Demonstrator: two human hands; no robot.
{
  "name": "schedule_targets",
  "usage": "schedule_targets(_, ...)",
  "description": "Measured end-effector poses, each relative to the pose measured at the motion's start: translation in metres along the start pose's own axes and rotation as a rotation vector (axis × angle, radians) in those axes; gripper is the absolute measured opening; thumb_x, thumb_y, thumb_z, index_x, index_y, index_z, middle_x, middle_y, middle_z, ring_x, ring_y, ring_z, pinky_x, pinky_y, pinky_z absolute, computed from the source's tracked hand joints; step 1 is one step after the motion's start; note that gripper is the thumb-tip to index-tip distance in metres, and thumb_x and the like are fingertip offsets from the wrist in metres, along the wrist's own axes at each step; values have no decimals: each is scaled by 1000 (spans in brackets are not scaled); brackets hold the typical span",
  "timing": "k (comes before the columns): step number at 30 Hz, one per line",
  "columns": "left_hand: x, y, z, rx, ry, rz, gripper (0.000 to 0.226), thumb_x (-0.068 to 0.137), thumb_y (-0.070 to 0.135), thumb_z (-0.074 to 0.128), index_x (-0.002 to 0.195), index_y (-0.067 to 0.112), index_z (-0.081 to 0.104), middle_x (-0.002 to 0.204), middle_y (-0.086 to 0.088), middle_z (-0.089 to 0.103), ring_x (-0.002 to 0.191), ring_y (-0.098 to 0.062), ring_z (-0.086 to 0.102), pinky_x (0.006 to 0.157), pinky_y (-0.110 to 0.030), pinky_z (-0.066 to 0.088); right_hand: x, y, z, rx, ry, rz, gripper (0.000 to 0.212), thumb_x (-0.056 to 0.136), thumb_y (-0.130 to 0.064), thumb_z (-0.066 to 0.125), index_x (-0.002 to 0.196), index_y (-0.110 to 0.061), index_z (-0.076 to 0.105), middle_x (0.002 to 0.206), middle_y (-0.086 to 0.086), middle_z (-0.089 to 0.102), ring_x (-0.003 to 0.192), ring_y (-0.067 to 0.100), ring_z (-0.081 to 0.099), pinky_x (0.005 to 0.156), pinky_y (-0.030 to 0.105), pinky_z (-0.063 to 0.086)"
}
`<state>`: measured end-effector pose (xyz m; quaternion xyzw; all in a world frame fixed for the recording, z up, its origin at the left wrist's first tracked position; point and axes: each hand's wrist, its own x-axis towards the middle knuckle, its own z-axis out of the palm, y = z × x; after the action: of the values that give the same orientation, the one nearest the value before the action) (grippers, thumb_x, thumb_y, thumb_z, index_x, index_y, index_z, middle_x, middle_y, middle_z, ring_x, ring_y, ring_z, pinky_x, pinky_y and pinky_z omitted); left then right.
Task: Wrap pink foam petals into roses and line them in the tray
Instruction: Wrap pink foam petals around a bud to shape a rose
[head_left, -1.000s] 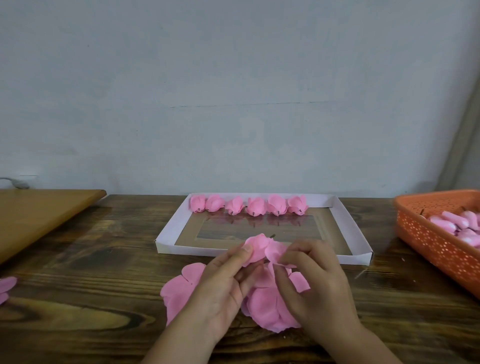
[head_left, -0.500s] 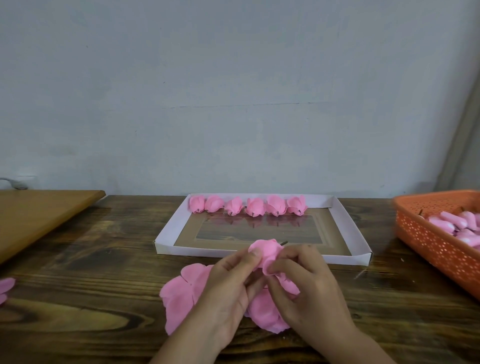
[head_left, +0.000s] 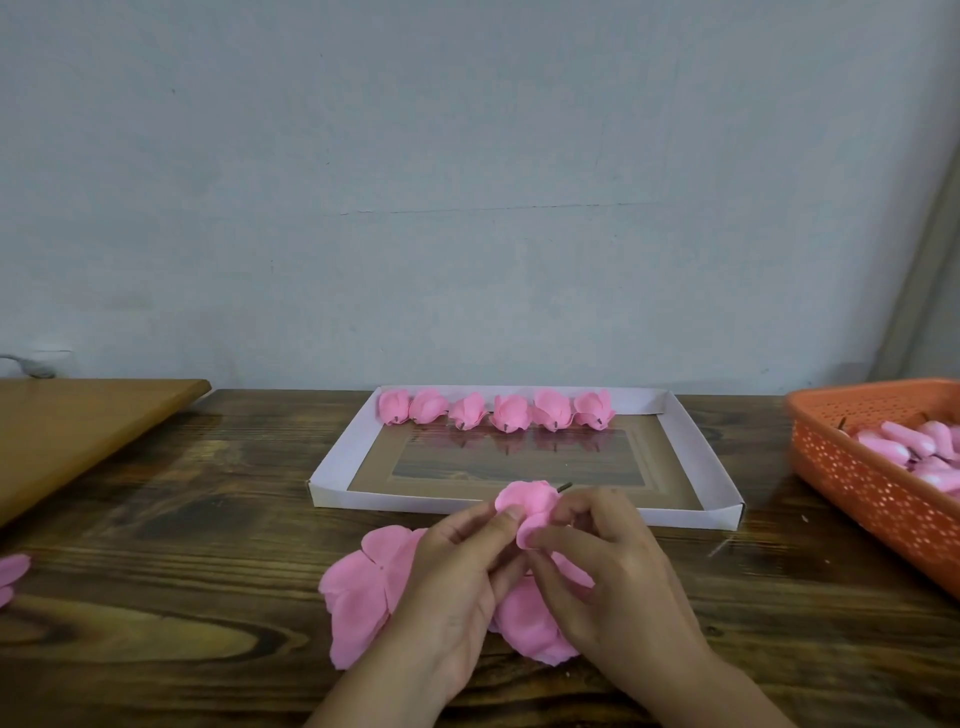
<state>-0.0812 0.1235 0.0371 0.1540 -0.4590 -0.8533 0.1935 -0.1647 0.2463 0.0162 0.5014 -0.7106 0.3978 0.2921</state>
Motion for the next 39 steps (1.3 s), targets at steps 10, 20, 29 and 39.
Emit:
schedule_targets(10, 2, -2, -6, 83, -78, 7, 20, 96, -3, 57, 107, -7, 73, 111, -29, 72, 105, -38, 72, 95, -44, 58, 0, 1, -3, 81, -113, 79, 13, 84, -30, 61, 90, -26, 71, 131, -1, 57, 116, 11, 56, 91, 29, 49)
schedule_targets(20, 6, 1, -12, 288, -154, 56, 33, 90, 3, 69, 123, 9, 71, 116, -17, 74, 113, -34, 69, 101, -45, 53, 2, 0, -3, 244, -119, 236, 16, 86, -19, 59, 86, -16, 74, 126, -5, 55, 118, 3, 53, 96, 13, 42)
schedule_targets(29, 7, 0, -16, 646, -205, 350, 61, 88, 3, 75, 134, 39, 58, 118, 8, 75, 112, -11, 70, 91, -19, 54, 9, -5, -5, 392, -51, 262, 25, 82, -24, 48, 75, -41, 65, 117, -28, 52, 113, -2, 56, 86, 2, 38)
schedule_targets(39, 8, -3, -16, 680, -167, 370, 37, 87, 4, 77, 112, 31, 76, 108, 4, 78, 105, -14, 73, 94, -30, 58, 9, -4, -5, 423, -66, 248, 38, 80, -21, 47, 73, -56, 60, 114, -26, 54, 114, -1, 56, 86, 3, 40)
